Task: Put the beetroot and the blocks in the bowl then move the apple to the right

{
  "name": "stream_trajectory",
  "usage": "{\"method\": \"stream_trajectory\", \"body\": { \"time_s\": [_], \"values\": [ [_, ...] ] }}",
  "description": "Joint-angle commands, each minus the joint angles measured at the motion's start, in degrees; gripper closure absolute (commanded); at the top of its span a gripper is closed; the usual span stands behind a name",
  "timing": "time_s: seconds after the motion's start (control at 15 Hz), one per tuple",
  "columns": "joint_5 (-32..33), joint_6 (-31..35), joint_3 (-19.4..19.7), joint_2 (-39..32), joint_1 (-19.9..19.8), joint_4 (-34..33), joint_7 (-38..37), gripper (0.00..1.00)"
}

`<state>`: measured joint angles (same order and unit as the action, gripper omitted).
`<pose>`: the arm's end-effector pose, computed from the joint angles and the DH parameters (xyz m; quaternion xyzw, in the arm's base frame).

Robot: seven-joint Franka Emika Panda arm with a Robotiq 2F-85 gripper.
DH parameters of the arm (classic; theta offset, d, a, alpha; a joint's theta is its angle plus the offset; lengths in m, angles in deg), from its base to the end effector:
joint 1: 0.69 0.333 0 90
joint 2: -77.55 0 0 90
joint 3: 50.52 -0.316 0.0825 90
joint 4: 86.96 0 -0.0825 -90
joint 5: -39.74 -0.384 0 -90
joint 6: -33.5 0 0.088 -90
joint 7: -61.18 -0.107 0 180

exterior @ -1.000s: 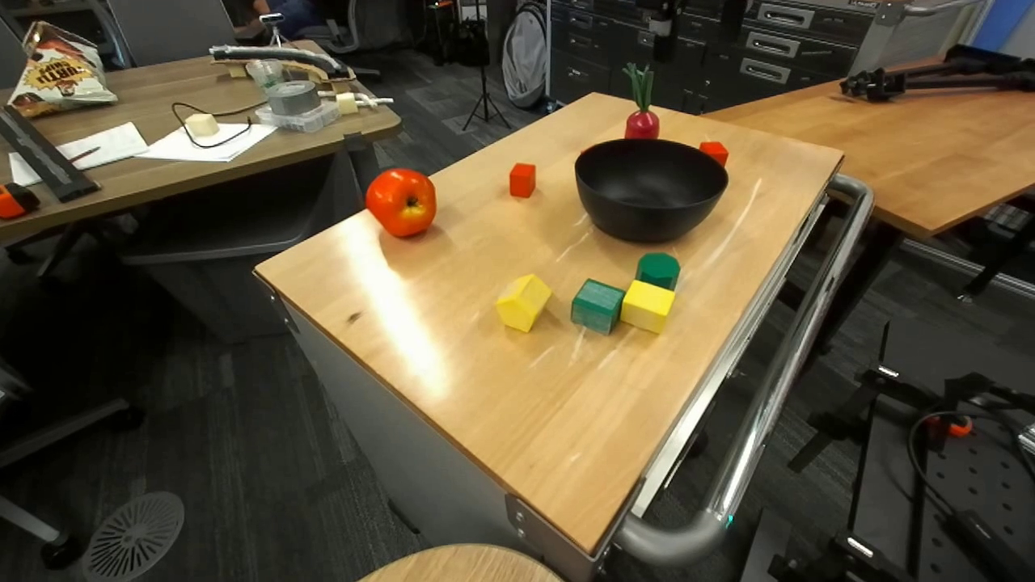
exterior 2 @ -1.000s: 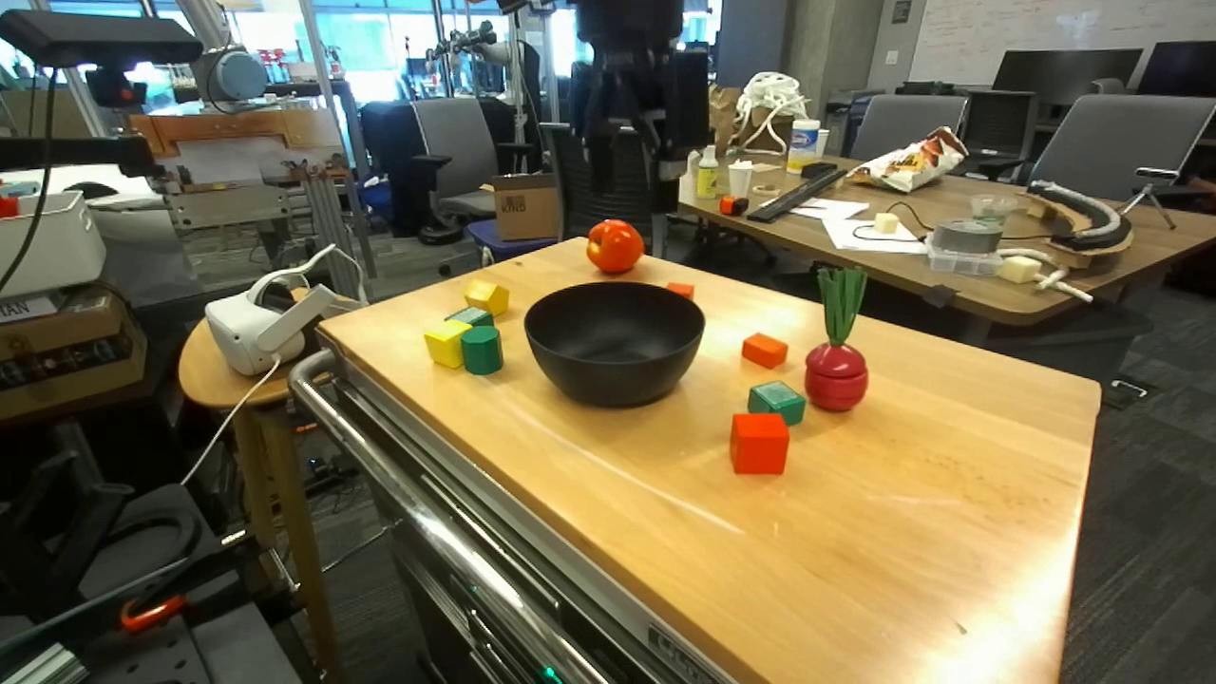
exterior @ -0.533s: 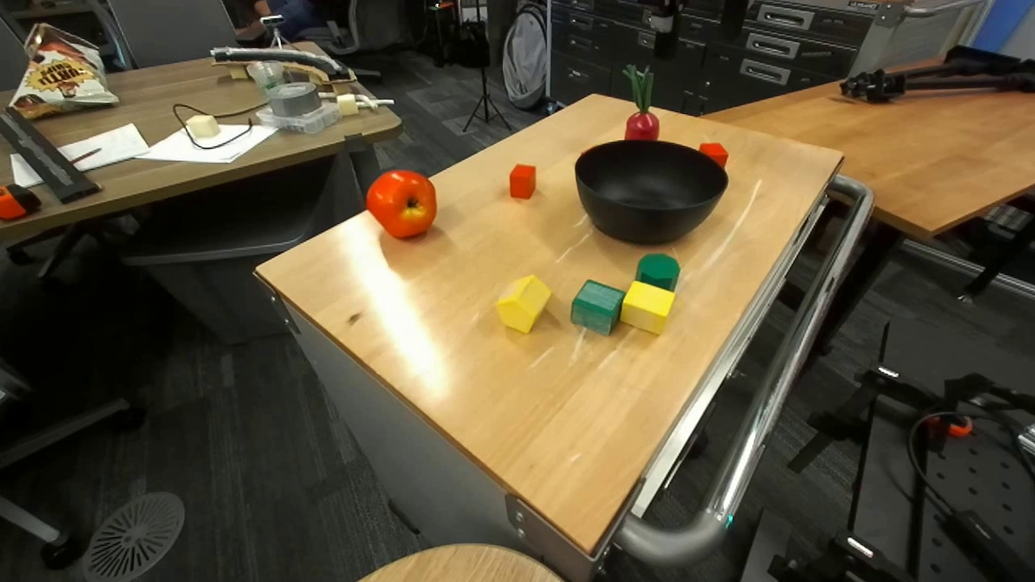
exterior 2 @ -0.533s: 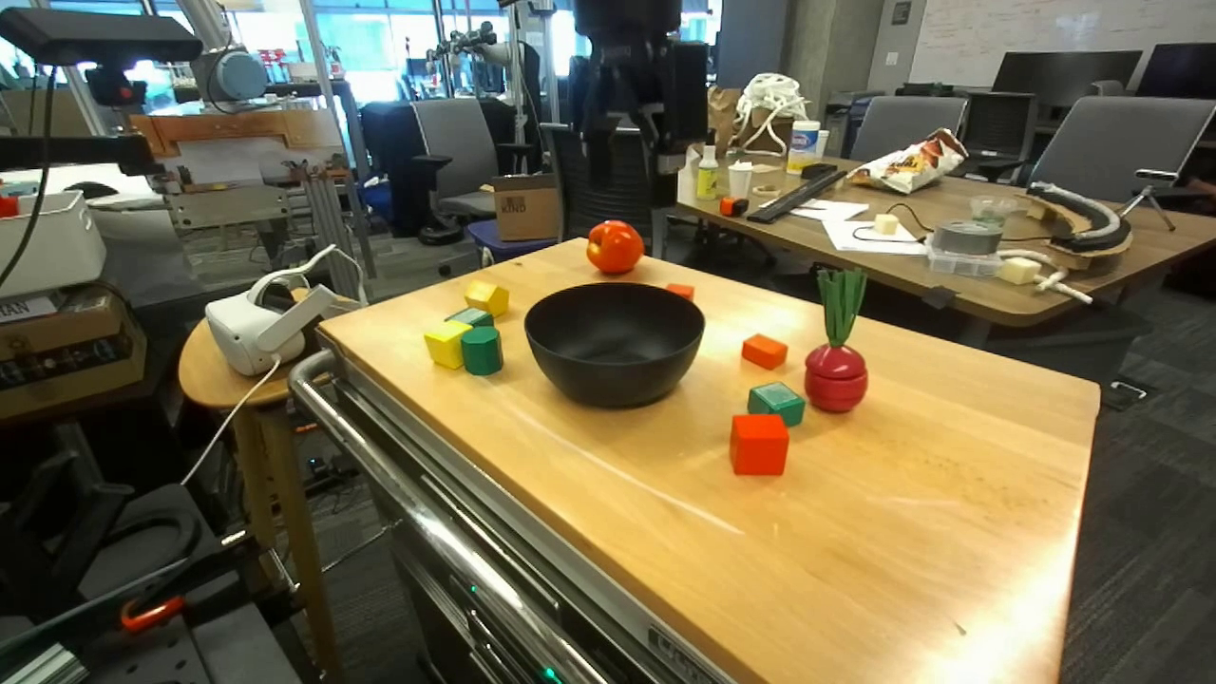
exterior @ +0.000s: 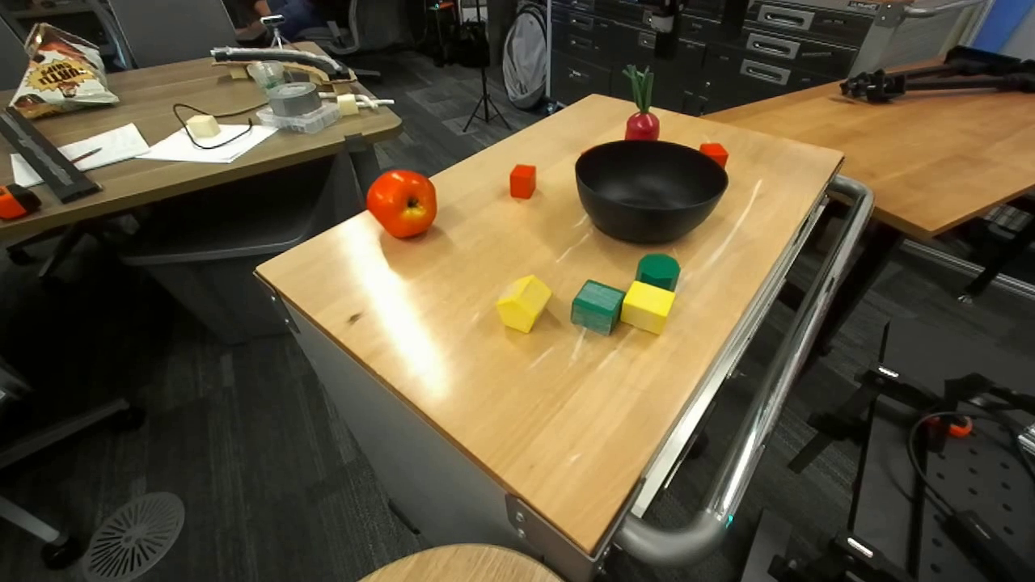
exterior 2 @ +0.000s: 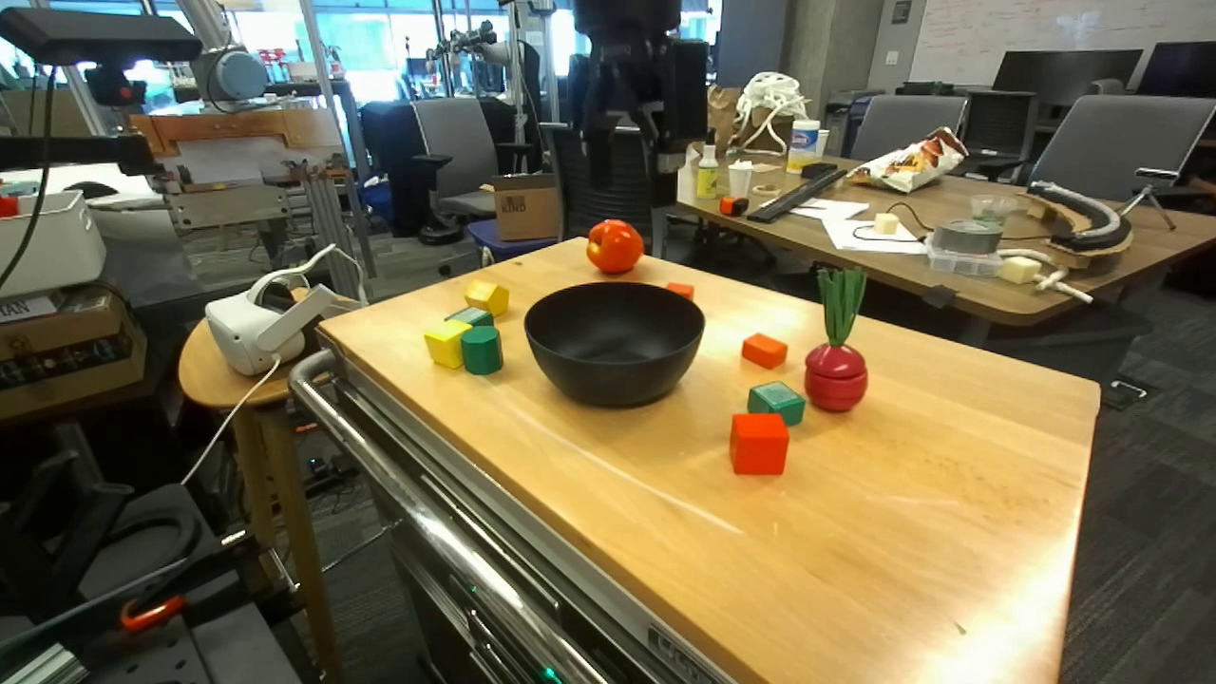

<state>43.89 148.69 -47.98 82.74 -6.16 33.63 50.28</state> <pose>0.5178 -0.0776 0.4577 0.9884 -0.1488 -0.0011 0.0308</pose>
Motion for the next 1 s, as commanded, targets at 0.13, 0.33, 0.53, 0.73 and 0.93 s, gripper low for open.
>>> {"method": "stream_trajectory", "body": {
  "time_s": [0.13,0.33,0.53,0.73,0.93],
  "values": [
    [4.42,4.67,0.86,1.00,-0.14,1.13,3.64,0.00],
    [5.59,3.79,3.15,-0.49,-1.42,-3.14,10.44,0.00],
    [2.88,1.19,6.07,-4.07,-2.80,-9.31,19.26,0.00],
    [1.37,2.45,6.76,-3.17,-3.13,-7.36,18.59,0.00],
    [-0.17,2.15,7.32,-6.69,-3.81,-10.22,19.92,0.00]
  ]
}}
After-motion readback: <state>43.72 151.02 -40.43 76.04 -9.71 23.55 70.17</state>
